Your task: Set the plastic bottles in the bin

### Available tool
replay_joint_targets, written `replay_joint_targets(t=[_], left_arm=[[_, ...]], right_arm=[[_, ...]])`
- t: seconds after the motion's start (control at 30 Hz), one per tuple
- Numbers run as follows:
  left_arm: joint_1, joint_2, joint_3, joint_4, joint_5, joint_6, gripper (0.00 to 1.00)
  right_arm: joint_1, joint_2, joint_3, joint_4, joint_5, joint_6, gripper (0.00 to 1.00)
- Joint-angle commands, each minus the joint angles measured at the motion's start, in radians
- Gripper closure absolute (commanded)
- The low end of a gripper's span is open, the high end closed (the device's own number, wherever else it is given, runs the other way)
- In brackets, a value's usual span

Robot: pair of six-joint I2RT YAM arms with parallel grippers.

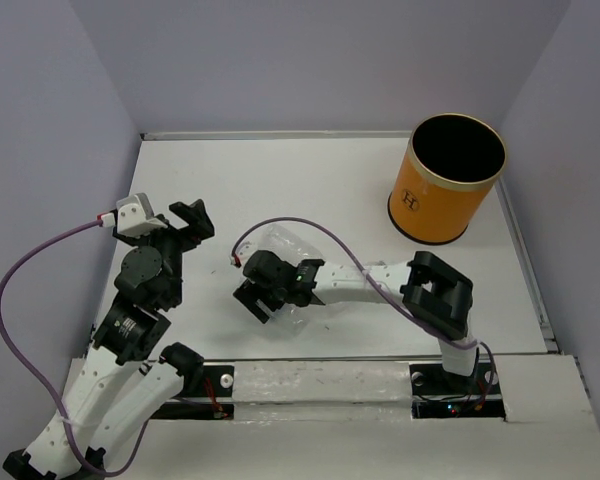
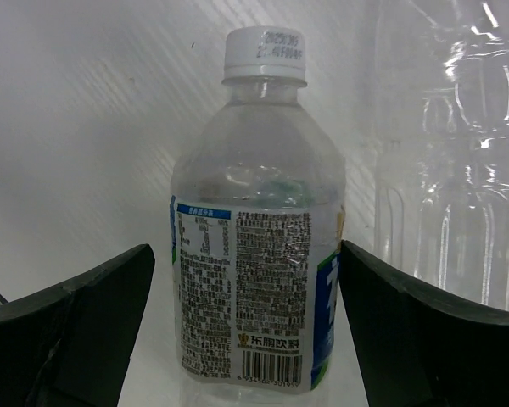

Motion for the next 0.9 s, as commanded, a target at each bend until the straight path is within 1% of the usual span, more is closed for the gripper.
replay_joint_targets(t=[0.0,0.03,0.07,0.1,0.17,0.2,0.23,0.33,0.37,0.43,0.47,0.53,0.57,0.6,0.63,0.67,0.7,0.77,0.8,0.87], left_arm=[[0.013,-0.011,0.006,0.046,-0.014,0.004,0.01],[0.013,-0.011,0.005,0.046,-0.011,0.004,0.01],[0.017,-0.009,0.005,0.046,-0.009,0.006,0.01],[0.017,-0.006,0.008,0.046,-0.008,0.006,0.01],[0.018,-0.005,0.008,0.043,-0.006,0.004,0.01],[0.017,-0.003,0.008,0.043,-0.006,0.002,0.01],[0.018,-0.003,0.008,0.043,-0.005,0.002,0.01],[0.020,-0.005,0.006,0.044,0.008,-0.001,0.01],[0.023,-0.005,0.008,0.046,0.014,-0.002,0.01],[0.024,-0.005,0.008,0.046,0.023,-0.005,0.01],[0.029,-0.005,0.006,0.046,0.034,-0.005,0.01],[0.030,-0.003,0.006,0.047,0.046,-0.010,0.01],[0.032,-0.003,0.005,0.049,0.058,-0.010,0.01],[0.032,-0.003,0.005,0.049,0.063,-0.011,0.01],[0.033,-0.002,0.003,0.049,0.075,-0.014,0.01],[0.032,-0.002,0.003,0.050,0.081,-0.016,0.01],[0.033,0.000,0.003,0.052,0.092,-0.016,0.01],[0.033,0.003,0.003,0.053,0.120,-0.017,0.01],[0.035,0.006,0.005,0.055,0.129,-0.017,0.01],[0.036,0.014,0.005,0.055,0.158,-0.016,0.01]], right_arm=[[0.039,0.026,0.073,-0.026,0.034,-0.020,0.08],[0.039,0.029,0.082,-0.027,0.039,-0.023,0.09],[0.039,0.031,0.090,-0.025,0.042,-0.025,0.14],[0.039,0.032,0.107,-0.026,0.054,-0.026,0.26],[0.039,0.034,0.121,-0.026,0.076,-0.034,0.39],[0.039,0.029,0.127,-0.027,0.084,-0.036,0.51],[0.039,0.019,0.133,-0.027,0.091,-0.036,0.54],[0.039,-0.075,0.142,-0.005,0.128,-0.068,0.56],[0.039,-0.139,0.147,0.006,0.171,-0.082,0.59],[0.030,-0.210,0.150,0.055,0.206,-0.111,0.63],[0.002,-0.283,0.150,0.073,0.209,-0.134,0.64],[-0.039,-0.351,0.138,0.159,0.219,-0.158,0.64],[-0.065,-0.380,0.131,0.185,0.228,-0.202,0.64],[-0.126,-0.430,0.131,0.222,0.258,-0.220,0.64],[-0.162,-0.455,0.130,0.245,0.281,-0.259,0.64],[-0.249,-0.478,0.127,0.271,0.321,-0.279,0.64],[-0.300,-0.516,0.127,0.321,0.338,-0.313,0.64],[-0.409,-0.552,0.122,0.397,0.386,-0.344,0.64],[-0.473,-0.566,0.116,0.438,0.386,-0.355,0.64],[-0.754,-0.586,0.101,0.545,0.357,-0.337,0.64]])
